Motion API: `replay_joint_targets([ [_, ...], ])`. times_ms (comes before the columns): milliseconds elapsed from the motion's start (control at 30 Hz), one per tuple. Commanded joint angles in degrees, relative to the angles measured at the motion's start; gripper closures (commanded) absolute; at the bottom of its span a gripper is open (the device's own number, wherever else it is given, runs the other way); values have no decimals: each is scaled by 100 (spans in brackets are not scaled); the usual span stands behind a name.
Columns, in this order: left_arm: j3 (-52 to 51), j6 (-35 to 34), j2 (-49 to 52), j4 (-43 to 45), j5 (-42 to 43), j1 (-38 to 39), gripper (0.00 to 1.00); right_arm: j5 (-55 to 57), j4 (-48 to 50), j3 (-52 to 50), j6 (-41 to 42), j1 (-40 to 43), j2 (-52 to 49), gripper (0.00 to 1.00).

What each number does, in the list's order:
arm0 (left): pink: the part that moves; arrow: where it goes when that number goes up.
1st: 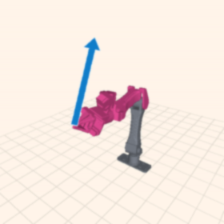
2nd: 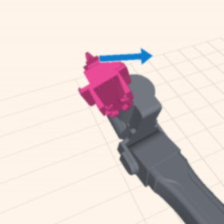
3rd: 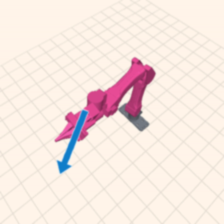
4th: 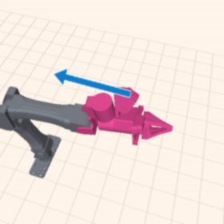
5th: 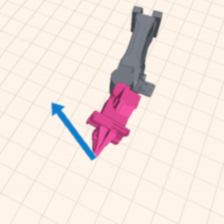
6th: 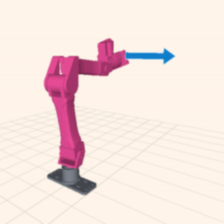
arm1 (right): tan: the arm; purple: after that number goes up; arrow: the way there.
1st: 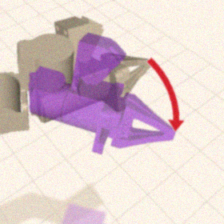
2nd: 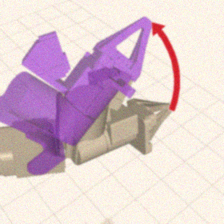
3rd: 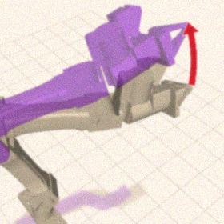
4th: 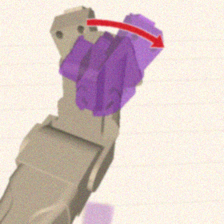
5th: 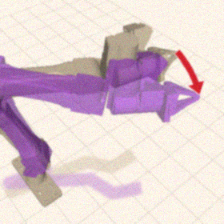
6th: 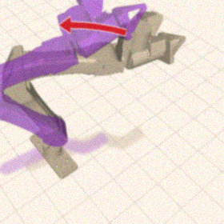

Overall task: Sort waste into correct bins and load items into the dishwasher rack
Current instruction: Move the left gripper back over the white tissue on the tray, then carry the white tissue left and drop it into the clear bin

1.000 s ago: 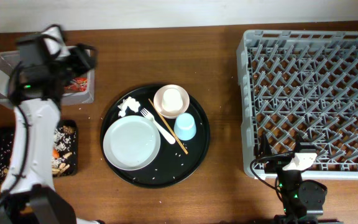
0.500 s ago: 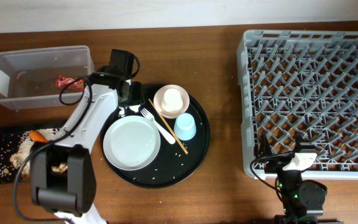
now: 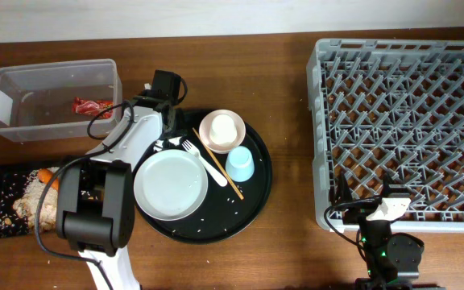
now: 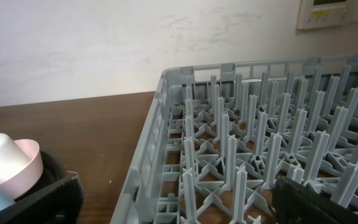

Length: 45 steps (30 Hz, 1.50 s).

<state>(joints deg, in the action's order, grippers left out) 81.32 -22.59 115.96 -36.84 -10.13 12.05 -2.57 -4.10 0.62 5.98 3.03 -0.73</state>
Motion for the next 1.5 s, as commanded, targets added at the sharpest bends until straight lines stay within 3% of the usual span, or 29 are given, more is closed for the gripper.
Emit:
replay_joint_targets([
  [0,-116,-55,140,17,-85,-4,49,24,-24,-31,2,28,37,1],
  [67,-116,-55,140,17,-85,-4,64,24,-24,-31,2,28,37,1],
  [100,-116,-55,140,17,-85,-4,66,24,-24,-31,2,28,37,1],
  [233,-111,-55,133,20,-175,-4,97,24,-24,-31,2,28,37,1],
  [267,-66,-55,133,-7,-170,-7,99,24,-24,-31,2,28,37,1],
  [367,164,-55,-9,-223,-170,-7,99,24,-24,-31,2,28,37,1],
  [533,291,-52,-1073,-350,-251,-11,100,24,-24,-31,2,28,37,1],
  [700,291,-52,-1801,-4,-1329,-90,99,24,-24,-31,2,28,37,1],
  [833,291,-9,-1902,605,-1709,-798,99,24,-24,-31,2,28,37,1],
  [967,291,-7,-1729,1648,-1034,-1864,99,24,-24,-31,2,28,37,1],
  [1067,291,-7,-1445,1910,-868,-2302,100,24,-24,-31,2,28,37,1],
  [1100,291,-7,-1322,1965,-866,-2400,98,24,-24,-31,2,28,37,1],
  [1167,291,-9,-1060,2002,-863,-2549,82,24,-24,-31,2,28,37,1],
  [1233,291,-7,-938,2041,-866,-2588,73,24,-24,-31,2,28,37,1],
  [1267,291,-7,-916,2074,-863,-2588,64,24,-24,-31,2,28,37,1],
  [1333,291,-7,-916,2124,-780,-2583,36,24,-24,-31,2,28,37,1],
  [1367,291,-4,-940,2138,-592,-2583,30,24,-24,-31,2,28,37,2],
  [1433,291,-7,-984,2140,-337,-2583,7,24,-24,-31,2,28,37,1],
  [1467,291,-7,-1010,2157,-245,-2583,1,26,-24,-31,2,28,37,1],
])
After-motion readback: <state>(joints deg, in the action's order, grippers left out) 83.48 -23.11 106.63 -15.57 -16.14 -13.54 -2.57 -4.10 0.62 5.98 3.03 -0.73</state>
